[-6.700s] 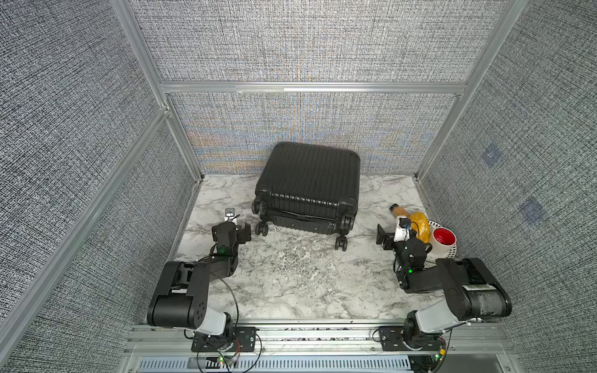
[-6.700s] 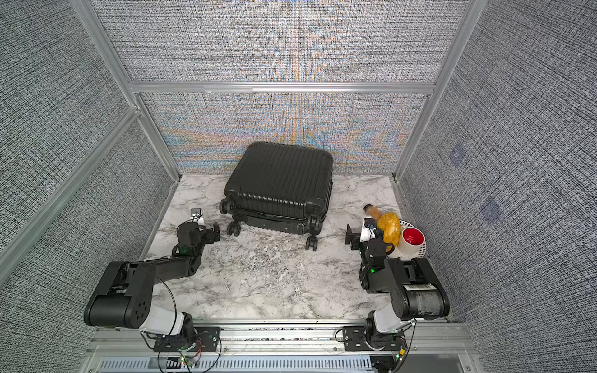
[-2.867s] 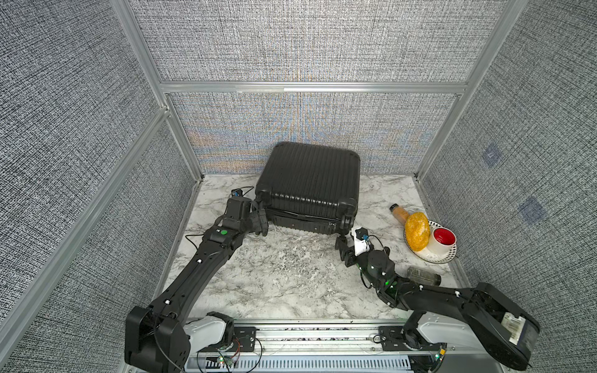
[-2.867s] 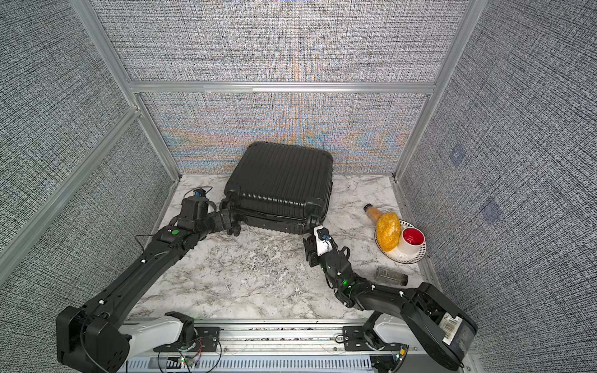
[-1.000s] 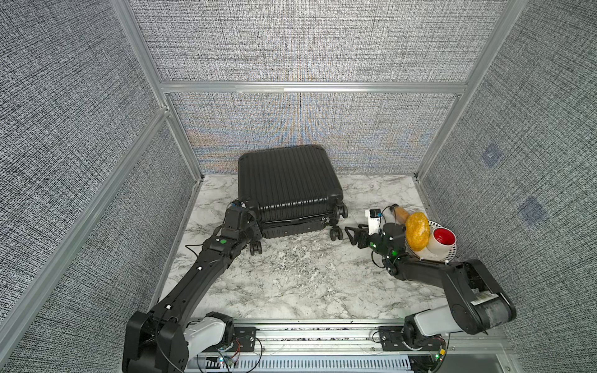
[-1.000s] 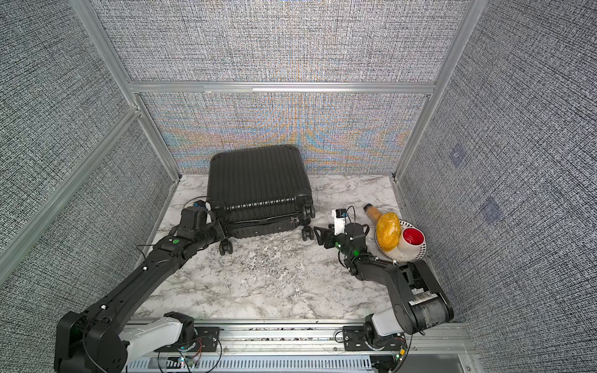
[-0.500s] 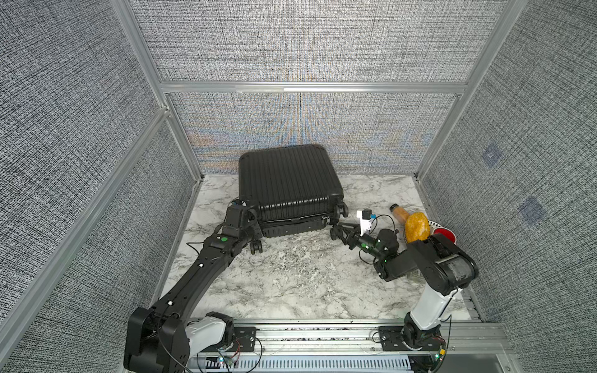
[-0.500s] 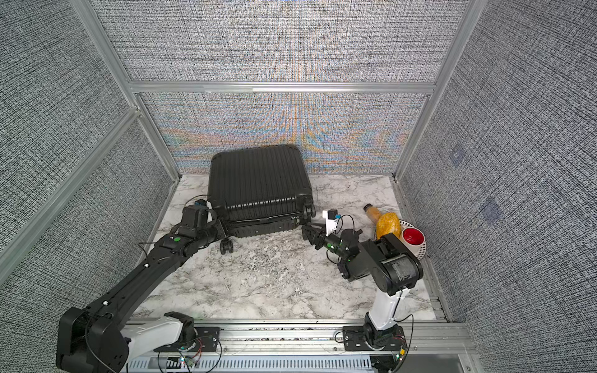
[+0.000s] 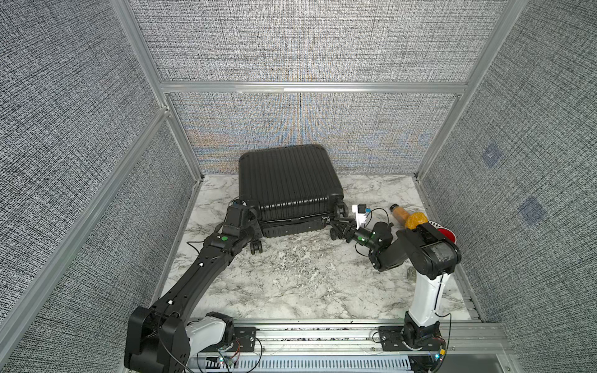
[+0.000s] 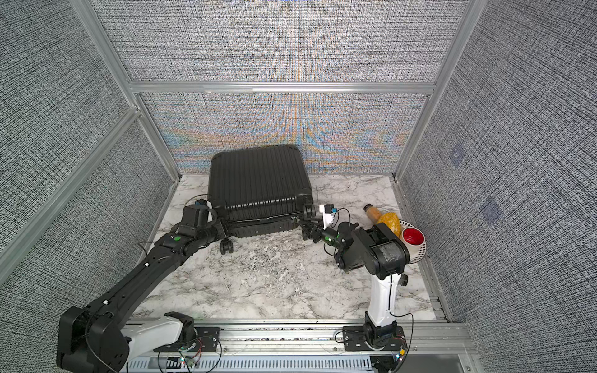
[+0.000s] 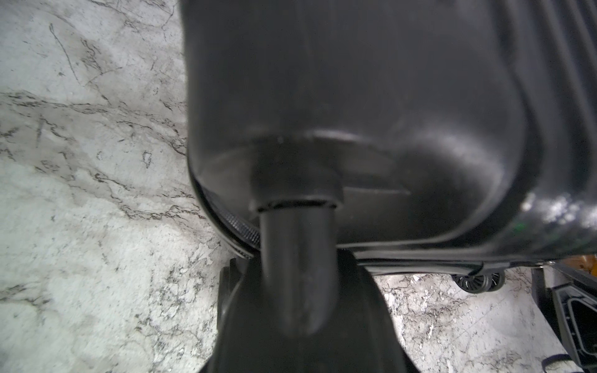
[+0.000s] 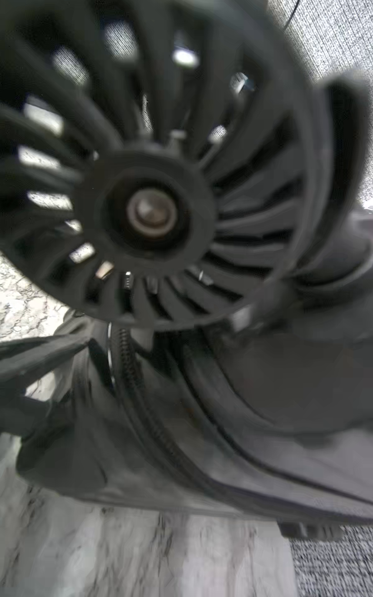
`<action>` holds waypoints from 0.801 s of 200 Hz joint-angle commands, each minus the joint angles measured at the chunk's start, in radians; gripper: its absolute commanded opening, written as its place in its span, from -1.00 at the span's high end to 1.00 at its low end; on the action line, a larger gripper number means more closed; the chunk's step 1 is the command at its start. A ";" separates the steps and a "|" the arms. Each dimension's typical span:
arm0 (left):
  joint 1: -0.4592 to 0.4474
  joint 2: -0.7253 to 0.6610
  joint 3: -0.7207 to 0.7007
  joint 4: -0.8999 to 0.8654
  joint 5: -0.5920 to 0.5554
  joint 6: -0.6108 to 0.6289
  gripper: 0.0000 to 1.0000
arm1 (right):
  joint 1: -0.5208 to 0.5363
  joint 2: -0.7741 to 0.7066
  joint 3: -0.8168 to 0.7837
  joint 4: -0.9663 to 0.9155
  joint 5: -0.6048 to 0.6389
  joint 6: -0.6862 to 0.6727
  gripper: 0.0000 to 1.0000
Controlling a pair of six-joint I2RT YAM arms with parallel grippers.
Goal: Open the suitcase zippers
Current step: Adjust the suitcase at the center of the board, then unzip the zipper on the suitcase.
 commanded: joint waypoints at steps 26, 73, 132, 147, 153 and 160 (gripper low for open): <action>-0.003 0.009 0.007 0.026 0.014 0.025 0.46 | 0.010 0.032 0.037 0.010 -0.035 0.007 0.03; -0.003 0.008 0.008 0.022 0.009 0.027 0.47 | 0.012 0.062 0.052 0.014 -0.026 0.021 0.03; -0.003 0.010 0.008 0.019 0.004 0.029 0.47 | 0.013 0.082 0.087 0.031 -0.065 0.041 0.04; -0.003 0.011 0.008 0.019 0.003 0.029 0.47 | 0.013 0.088 0.094 0.040 -0.084 0.053 0.05; -0.003 0.010 0.008 0.019 0.002 0.029 0.47 | 0.013 0.088 0.094 0.037 -0.083 0.052 0.09; -0.003 0.011 0.008 0.018 0.000 0.029 0.47 | 0.013 0.088 0.095 0.036 -0.081 0.050 0.12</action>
